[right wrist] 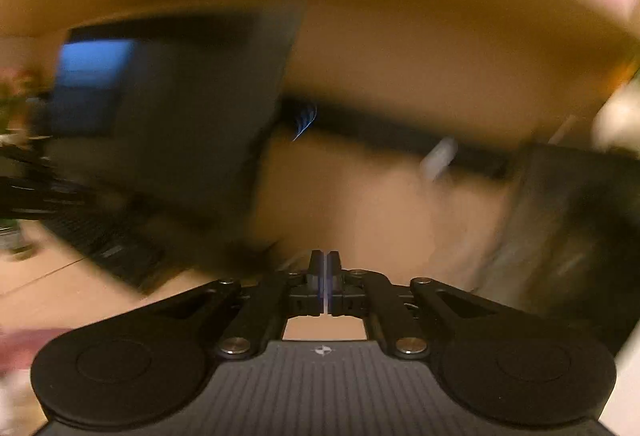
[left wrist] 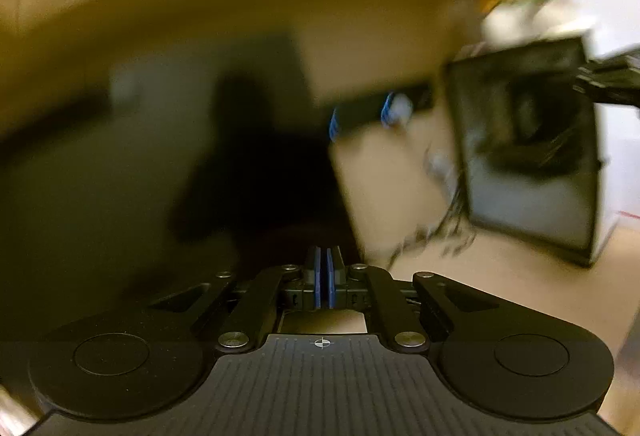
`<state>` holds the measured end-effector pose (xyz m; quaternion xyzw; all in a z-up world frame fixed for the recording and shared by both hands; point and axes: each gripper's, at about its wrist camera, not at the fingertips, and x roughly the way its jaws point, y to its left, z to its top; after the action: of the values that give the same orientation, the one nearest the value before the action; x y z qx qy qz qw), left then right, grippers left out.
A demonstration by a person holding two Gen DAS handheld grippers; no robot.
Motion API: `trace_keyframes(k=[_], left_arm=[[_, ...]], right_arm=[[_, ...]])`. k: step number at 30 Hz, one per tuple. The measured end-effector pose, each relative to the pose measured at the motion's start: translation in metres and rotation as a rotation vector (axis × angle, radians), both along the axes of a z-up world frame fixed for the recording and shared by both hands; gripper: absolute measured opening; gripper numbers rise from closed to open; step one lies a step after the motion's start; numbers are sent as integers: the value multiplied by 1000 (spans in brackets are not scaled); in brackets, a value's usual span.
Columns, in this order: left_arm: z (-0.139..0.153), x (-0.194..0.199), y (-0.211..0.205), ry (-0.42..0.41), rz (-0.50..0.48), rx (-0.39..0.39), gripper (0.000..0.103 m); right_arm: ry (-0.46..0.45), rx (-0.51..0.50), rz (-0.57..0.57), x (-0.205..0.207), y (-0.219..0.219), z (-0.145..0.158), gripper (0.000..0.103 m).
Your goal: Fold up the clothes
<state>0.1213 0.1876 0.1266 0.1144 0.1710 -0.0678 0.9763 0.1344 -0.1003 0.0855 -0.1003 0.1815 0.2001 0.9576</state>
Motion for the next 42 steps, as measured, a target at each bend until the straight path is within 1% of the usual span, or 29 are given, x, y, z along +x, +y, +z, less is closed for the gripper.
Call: trace_keyframes(k=[1, 3, 5, 7, 8, 9, 10, 11, 12, 13, 14, 15, 16, 17, 18, 19, 21, 23, 26, 28, 30, 32, 34, 37, 38, 39, 40, 41, 42], left_arm=[[-17, 18, 4, 53, 29, -28, 4], [-48, 42, 12, 152, 38, -109, 4], [-72, 47, 18, 212, 16, -199, 4], [-85, 50, 19, 256, -9, -240, 5], [-90, 50, 19, 275, -32, -253, 9], [-93, 50, 18, 297, -67, -261, 11], [-94, 50, 15, 322, -112, -245, 18], [-95, 50, 12, 349, -160, -215, 30], [-97, 49, 9, 376, -208, -184, 39], [-99, 48, 4, 393, -241, -135, 53], [-102, 45, 2, 408, -253, -94, 57], [-106, 40, 1, 424, -259, -65, 57], [-110, 37, 1, 441, -265, -55, 57], [-114, 36, 3, 456, -271, -58, 57], [-118, 34, 5, 472, -277, -60, 57], [-122, 33, 6, 488, -283, -62, 59], [-129, 31, 7, 516, -308, -68, 62], [-138, 36, 6, 550, -342, -66, 69], [-152, 47, -5, 603, -365, -33, 69], [-159, 48, -6, 616, -358, -19, 69], [-163, 47, -3, 612, -328, -32, 70], [-166, 46, 4, 603, -287, -64, 76], [-168, 47, 15, 594, -227, -102, 76], [-169, 49, 36, 587, -121, -182, 80], [-168, 51, 41, 587, -95, -204, 80], [-168, 53, 46, 587, -75, -224, 80], [-168, 55, 51, 586, -54, -243, 80], [-168, 57, 54, 584, -39, -248, 80], [-167, 58, 55, 581, -27, -245, 80]], right_arm=[[76, 10, 48, 6, 3, -17, 7], [210, -2, 128, 12, 10, -54, 23], [343, -7, 224, 15, 15, -91, 26], [462, 17, 317, 22, 16, -114, 30], [524, 39, 371, 28, 16, -121, 40], [587, 61, 425, 34, 16, -127, 55], [627, 72, 462, 40, 16, -132, 61], [646, 68, 473, 46, 18, -136, 66], [672, 62, 478, 52, 21, -140, 66], [692, 56, 480, 58, 24, -145, 66], [706, 46, 475, 62, 28, -150, 61], [724, 33, 467, 64, 32, -156, 48], [740, 17, 457, 63, 35, -163, 41], [749, -6, 442, 61, 38, -170, 31], [752, -36, 424, 58, 42, -177, 22], [740, -58, 409, 54, 46, -182, 18], [700, -89, 379, 51, 52, -181, 8], [657, -129, 336, 49, 60, -180, 8], [603, -192, 327, 53, 77, -181, 8], [574, -229, 328, 57, 90, -184, 8], [526, -276, 325, 68, 103, -184, 8], [470, -323, 306, 89, 115, -185, 8], [410, -372, 276, 110, 128, -187, 8], [319, -453, 244, 146, 146, -192, 8], [297, -478, 239, 160, 151, -193, 9], [296, -479, 238, 172, 152, -191, 11], [311, -445, 237, 183, 147, -184, 12], [323, -388, 229, 189, 138, -174, 19], [326, -325, 218, 190, 122, -161, 37]])
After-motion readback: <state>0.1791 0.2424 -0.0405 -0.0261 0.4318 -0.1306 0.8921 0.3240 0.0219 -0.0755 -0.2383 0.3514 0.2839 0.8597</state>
